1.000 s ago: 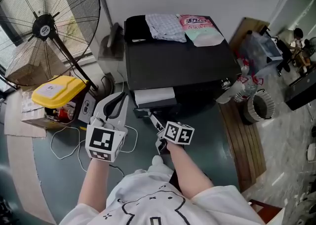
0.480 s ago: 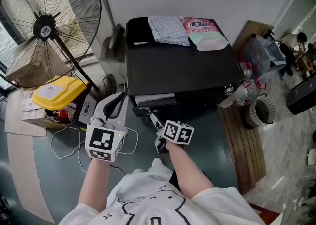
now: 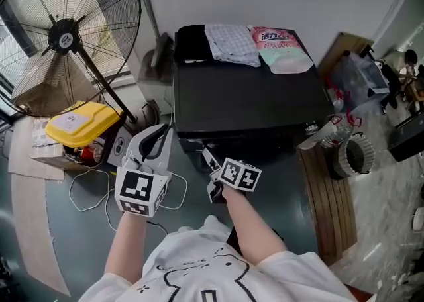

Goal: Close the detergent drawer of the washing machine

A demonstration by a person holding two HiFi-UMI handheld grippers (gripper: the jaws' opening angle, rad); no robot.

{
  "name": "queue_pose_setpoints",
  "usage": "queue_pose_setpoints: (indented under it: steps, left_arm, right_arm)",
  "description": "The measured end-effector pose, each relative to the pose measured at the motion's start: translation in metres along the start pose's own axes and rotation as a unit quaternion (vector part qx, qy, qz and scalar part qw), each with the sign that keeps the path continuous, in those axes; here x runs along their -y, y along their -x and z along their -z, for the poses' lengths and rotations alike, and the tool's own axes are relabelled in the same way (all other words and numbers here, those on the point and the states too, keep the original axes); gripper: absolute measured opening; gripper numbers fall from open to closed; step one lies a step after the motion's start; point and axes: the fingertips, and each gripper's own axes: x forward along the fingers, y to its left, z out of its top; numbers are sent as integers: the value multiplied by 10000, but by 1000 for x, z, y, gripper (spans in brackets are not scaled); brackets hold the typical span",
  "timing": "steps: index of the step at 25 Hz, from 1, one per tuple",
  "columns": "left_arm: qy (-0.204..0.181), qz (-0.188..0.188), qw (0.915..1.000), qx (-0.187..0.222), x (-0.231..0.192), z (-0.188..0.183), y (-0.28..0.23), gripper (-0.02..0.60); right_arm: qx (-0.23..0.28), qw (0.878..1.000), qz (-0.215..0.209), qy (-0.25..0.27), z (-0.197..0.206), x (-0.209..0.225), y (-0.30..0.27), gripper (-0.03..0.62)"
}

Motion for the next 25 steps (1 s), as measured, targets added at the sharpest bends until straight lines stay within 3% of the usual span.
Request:
queue_pose_setpoints:
  steps: [25]
  left_arm:
    - [52,-199,9997,115,-24,1,-6,18]
  right_arm:
    - [-160,9999,-1,3,-13,3,-25,288]
